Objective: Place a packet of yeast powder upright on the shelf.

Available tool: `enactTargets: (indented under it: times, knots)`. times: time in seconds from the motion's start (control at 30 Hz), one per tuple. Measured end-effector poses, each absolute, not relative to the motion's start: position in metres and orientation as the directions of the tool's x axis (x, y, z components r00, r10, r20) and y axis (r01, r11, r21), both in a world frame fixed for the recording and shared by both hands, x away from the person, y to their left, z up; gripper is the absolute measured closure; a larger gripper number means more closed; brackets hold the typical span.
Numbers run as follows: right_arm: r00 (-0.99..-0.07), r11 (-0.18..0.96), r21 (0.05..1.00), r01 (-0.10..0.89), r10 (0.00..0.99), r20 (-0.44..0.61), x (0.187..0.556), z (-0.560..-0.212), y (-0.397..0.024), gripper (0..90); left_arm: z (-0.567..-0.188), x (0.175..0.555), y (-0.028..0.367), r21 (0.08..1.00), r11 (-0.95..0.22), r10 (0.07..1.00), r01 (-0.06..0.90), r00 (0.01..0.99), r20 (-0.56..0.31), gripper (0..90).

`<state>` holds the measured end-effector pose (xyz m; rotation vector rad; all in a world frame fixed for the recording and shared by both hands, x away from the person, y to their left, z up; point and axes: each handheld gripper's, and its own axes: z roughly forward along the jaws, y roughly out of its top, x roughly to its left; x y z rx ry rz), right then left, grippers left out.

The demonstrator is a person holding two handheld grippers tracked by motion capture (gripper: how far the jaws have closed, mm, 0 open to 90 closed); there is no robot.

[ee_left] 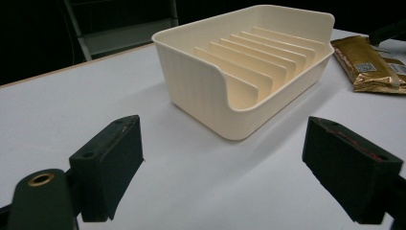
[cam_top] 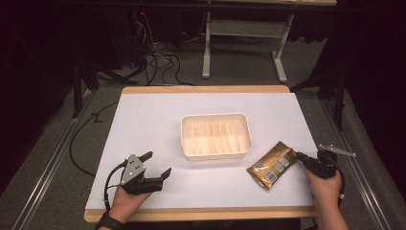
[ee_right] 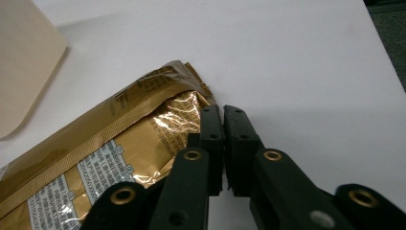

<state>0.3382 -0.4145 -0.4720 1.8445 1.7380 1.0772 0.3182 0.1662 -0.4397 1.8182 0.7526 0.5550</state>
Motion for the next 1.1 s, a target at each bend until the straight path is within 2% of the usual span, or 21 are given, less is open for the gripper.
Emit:
enactTargets:
  times: [0.53,0.67,0.8,0.87,1.0,1.1]
  knots:
    - [-0.087,-0.135,0.732,0.668,0.963,0.256,0.304,-0.469,-0.412,87.7,-0.438,0.325,0.152,0.942,-0.255,0.694,0.216,0.720,0.022,14.4]
    - [-0.079,-0.188,0.744,0.642,0.948,0.308,0.300,-0.467,-0.416,73.4,-0.438,0.326,0.150,0.942,-0.258,0.689,0.216,0.724,0.023,14.3]
    - [-0.047,-0.322,0.723,0.611,0.897,0.440,0.298,-0.467,-0.423,54.4,-0.438,0.326,0.152,0.941,-0.257,0.694,0.222,0.720,0.020,14.4]
    - [-0.017,-0.379,0.694,0.612,0.871,0.491,0.299,-0.471,-0.426,48.4,-0.438,0.326,0.153,0.940,-0.260,0.695,0.222,0.719,0.022,14.3]
    - [0.012,-0.474,0.624,0.621,0.803,0.597,0.302,-0.480,-0.434,46.2,-0.439,0.325,0.153,0.939,-0.263,0.696,0.223,0.717,0.024,14.4]
    - [0.034,-0.500,0.593,0.631,0.781,0.624,0.304,-0.484,-0.437,47.1,-0.439,0.324,0.154,0.937,-0.268,0.697,0.223,0.716,0.029,14.3]
